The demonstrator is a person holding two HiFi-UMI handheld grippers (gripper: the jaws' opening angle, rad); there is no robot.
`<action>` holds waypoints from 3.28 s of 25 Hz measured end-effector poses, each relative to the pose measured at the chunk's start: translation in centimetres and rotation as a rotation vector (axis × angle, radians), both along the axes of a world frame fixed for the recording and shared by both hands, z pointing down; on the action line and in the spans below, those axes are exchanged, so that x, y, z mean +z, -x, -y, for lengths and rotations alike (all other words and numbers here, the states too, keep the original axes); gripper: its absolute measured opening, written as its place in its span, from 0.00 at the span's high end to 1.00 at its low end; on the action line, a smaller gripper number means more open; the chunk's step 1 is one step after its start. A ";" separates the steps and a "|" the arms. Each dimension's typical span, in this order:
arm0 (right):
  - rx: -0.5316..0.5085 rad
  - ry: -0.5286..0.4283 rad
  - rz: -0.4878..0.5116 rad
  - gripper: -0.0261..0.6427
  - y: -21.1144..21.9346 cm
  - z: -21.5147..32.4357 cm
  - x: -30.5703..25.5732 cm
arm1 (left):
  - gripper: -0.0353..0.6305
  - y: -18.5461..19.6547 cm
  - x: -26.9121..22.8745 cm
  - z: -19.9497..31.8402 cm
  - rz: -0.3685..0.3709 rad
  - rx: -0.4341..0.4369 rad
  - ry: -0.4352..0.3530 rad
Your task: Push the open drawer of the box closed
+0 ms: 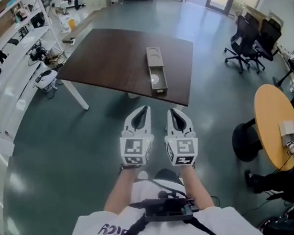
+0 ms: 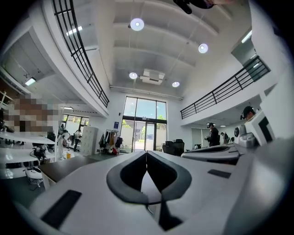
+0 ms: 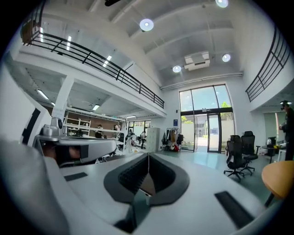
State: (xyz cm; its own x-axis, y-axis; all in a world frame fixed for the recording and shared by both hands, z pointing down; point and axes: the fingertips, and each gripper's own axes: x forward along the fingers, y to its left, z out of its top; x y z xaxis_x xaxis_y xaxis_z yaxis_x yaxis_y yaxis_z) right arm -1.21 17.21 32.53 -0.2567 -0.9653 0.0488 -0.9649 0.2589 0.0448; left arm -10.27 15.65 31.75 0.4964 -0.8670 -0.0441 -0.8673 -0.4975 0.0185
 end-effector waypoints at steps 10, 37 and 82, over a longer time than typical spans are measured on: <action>-0.019 0.052 0.043 0.95 2.1 7.9 1.7 | 0.93 1.6 1.1 6.4 -0.012 -0.012 0.020; -0.017 0.159 0.125 0.95 -7.7 30.2 11.7 | 0.93 -6.1 9.7 29.6 0.049 -0.061 0.174; 0.090 0.828 0.074 0.68 -6.0 33.1 41.2 | 0.93 -6.0 30.0 37.1 0.070 0.086 0.557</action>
